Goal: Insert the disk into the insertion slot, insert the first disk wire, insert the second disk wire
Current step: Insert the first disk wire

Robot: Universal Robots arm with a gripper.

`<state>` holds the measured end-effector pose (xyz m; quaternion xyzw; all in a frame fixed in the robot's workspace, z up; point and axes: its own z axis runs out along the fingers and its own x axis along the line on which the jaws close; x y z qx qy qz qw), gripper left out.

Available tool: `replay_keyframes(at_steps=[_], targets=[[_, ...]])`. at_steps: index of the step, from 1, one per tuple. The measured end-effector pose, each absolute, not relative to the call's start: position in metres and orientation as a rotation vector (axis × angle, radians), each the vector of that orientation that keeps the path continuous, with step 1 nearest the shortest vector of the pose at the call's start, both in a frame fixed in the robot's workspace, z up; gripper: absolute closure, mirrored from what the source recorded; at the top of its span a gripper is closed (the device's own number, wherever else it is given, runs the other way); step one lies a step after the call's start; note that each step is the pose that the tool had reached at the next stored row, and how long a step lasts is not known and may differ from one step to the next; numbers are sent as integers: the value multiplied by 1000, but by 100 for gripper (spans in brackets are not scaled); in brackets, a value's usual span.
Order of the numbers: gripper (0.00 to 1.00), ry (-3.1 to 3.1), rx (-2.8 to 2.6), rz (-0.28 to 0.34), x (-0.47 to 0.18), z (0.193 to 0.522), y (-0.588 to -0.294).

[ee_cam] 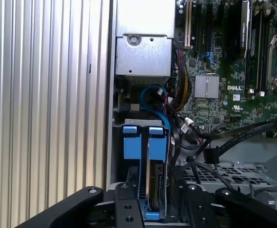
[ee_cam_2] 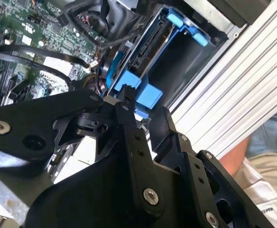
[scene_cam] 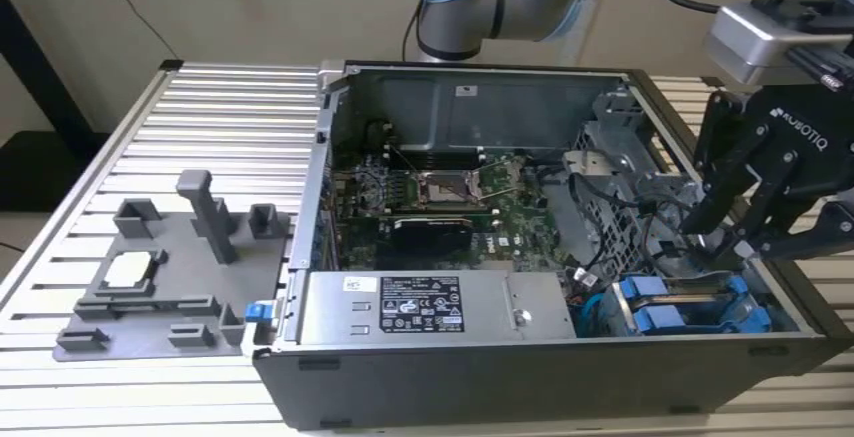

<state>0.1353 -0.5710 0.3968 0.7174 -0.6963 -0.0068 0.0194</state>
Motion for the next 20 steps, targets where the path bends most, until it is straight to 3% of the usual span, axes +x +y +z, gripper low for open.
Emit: replay_keyframes(at_steps=[20], targets=[[59,-2151,2236,-21,179,397,-571]])
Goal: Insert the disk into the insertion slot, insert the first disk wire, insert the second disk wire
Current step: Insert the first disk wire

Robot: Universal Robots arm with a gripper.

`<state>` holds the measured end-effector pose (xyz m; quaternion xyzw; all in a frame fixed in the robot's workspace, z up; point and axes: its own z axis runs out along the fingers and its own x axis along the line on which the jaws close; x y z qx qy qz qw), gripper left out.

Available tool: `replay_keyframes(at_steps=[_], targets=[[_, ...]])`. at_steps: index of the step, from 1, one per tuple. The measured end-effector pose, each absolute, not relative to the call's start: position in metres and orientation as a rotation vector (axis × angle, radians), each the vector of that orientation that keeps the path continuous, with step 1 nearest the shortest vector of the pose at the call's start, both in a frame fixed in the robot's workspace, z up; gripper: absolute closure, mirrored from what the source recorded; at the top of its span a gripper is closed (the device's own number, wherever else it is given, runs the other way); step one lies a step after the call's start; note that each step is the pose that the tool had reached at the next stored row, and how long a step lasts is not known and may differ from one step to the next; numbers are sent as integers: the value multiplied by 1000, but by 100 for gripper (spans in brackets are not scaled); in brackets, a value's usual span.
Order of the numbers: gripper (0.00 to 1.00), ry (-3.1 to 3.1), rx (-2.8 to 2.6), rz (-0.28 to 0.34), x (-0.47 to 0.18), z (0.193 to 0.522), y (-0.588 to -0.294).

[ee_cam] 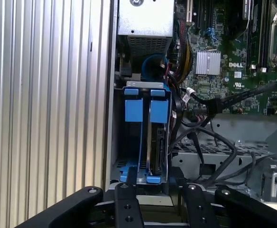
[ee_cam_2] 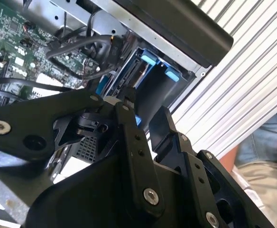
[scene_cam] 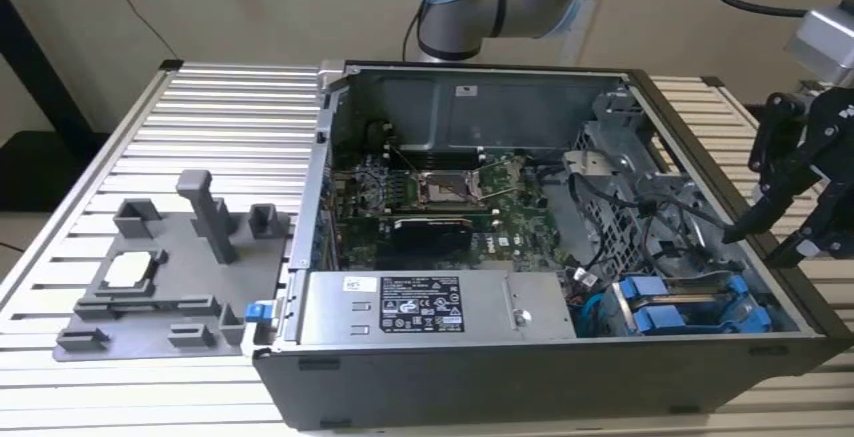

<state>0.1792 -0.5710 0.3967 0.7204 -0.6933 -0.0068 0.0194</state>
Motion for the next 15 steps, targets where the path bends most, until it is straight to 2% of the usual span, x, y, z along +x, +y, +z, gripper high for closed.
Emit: replay_keyframes(at_steps=[15], targets=[[59,-2152,2239,-17,180,396,-564]])
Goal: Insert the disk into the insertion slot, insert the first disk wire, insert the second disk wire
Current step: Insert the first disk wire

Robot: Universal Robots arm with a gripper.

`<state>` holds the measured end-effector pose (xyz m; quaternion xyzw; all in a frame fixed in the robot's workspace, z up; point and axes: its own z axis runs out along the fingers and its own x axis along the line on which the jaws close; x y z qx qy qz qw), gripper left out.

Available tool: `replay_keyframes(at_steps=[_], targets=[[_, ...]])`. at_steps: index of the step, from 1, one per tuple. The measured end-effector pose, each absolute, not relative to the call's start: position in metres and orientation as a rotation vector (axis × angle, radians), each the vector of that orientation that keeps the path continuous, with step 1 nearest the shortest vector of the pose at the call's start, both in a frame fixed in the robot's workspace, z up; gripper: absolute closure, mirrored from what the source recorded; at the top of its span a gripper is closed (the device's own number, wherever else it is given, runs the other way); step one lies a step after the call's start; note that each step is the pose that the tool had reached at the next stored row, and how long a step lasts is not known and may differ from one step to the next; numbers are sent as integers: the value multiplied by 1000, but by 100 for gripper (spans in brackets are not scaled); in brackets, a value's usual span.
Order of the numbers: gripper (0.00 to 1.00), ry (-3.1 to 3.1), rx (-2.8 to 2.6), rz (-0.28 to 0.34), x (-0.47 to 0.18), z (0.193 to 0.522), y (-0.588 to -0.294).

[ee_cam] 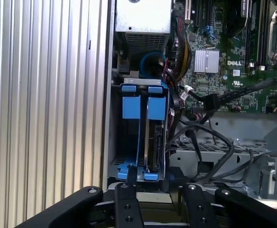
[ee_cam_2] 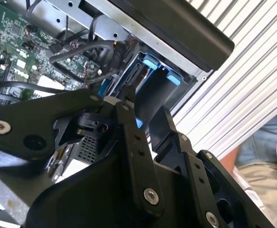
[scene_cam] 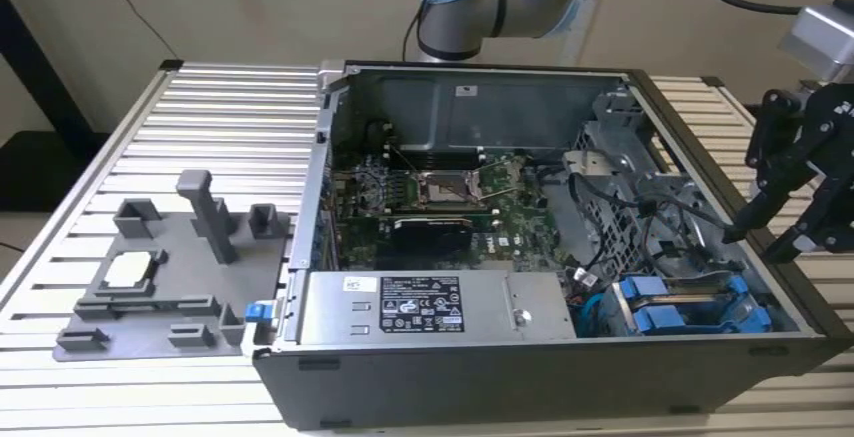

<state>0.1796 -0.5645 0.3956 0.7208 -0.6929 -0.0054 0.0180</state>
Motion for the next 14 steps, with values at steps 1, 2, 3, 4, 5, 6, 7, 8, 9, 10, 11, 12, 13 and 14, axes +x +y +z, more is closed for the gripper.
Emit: replay_keyframes(at_steps=[1,2,3,4,5,6,7,8,9,10,11,12,13,14], targets=[[59,-2153,2243,-10,180,395,-563],[59,-2153,2249,-3,180,394,-562],[59,-2151,2257,3,180,393,-560],[59,-2149,2264,10,180,392,-559],[59,-2148,2271,16,180,392,-558],[59,-2145,2278,23,180,391,-557],[59,-2143,2285,29,180,390,-556],[59,-2141,2290,31,180,389,-554],[59,-2139,2292,32,180,388,-553],[59,-2138,2295,33,180,386,-551],[59,-2136,2298,34,180,385,-549],[59,-2135,2300,35,180,383,-547],[59,-2133,2303,36,180,382,-545],[59,-2131,2306,38,180,380,-543]])
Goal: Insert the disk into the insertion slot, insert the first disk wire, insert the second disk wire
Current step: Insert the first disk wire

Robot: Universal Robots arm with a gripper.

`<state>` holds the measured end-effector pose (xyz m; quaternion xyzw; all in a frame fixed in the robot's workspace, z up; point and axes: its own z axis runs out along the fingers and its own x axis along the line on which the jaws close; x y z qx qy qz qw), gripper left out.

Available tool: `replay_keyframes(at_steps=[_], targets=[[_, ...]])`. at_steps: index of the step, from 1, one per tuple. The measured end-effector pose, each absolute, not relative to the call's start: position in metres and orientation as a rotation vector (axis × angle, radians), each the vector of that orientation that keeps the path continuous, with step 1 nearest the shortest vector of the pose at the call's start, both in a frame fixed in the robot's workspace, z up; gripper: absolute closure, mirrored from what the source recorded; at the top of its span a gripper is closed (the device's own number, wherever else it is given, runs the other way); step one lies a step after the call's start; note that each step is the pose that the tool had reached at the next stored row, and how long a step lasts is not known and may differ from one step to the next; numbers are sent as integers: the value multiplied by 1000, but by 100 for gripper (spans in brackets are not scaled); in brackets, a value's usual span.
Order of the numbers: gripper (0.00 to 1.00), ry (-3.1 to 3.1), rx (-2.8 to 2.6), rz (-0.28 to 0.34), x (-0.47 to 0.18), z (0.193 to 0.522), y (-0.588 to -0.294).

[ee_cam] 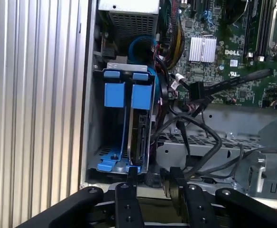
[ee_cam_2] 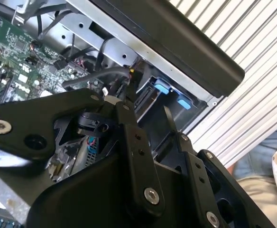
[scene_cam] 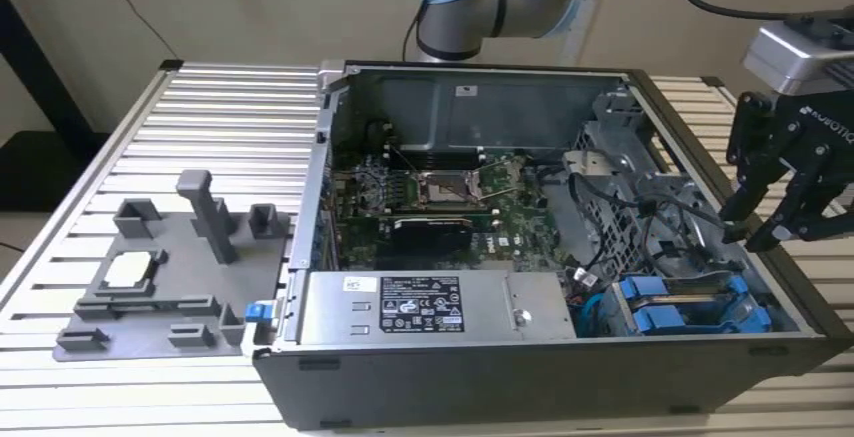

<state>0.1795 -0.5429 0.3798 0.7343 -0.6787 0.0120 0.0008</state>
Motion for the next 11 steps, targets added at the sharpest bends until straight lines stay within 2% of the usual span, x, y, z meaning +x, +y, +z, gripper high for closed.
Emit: replay_keyframes(at_steps=[11], targets=[[59,-2113,2338,57,184,371,-536]])
